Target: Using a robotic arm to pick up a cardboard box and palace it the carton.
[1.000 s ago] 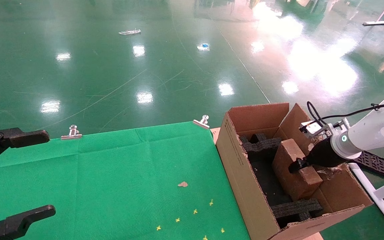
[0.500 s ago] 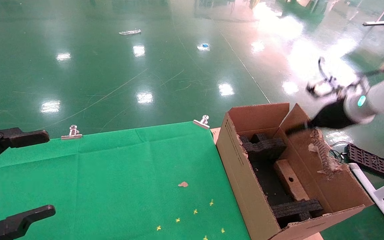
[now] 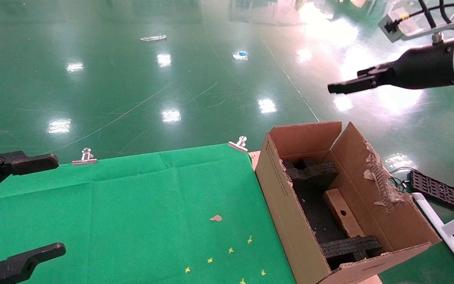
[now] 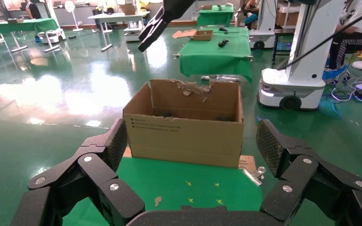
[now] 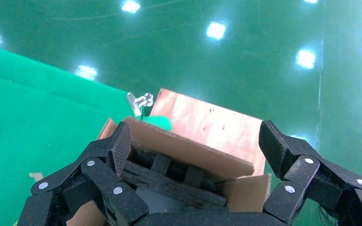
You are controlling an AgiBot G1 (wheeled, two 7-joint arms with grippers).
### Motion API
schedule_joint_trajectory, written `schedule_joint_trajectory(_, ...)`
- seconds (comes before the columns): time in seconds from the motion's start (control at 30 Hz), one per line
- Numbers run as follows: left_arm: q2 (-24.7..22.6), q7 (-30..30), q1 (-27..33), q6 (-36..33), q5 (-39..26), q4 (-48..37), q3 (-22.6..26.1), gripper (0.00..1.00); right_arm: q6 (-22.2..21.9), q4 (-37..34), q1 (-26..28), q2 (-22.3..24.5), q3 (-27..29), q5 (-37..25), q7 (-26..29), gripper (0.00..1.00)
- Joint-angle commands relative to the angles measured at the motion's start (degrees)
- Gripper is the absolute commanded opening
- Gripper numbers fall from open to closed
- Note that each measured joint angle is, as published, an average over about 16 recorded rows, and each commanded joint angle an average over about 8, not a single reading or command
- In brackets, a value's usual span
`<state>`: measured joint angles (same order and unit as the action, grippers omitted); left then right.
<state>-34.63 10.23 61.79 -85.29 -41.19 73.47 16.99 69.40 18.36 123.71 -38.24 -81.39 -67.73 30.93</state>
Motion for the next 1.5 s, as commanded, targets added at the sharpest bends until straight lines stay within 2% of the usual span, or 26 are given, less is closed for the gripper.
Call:
schedule_joint_trajectory(0.03, 0.0, 0.0, 0.0, 0.0, 0.0, 0.0, 0.0, 1.00, 0.0, 1.4, 0.4, 1.1, 0.6, 1.0, -1.2, 1.00)
schedule_joint_trajectory(0.2, 0.0, 0.0, 0.0, 0.0, 0.0, 0.0, 0.0, 1.00, 0.9, 5.2, -3.0, 1.7, 4.7, 2.9, -2.6, 1.00)
schedule_joint_trajectory(1.5, 0.0, -0.1, 0.0, 0.0, 0.1, -0.1, 0.1, 1.00, 11.7, 40.1, -44.3, 2.8, 47.1, 18.9, -14.9, 1.00)
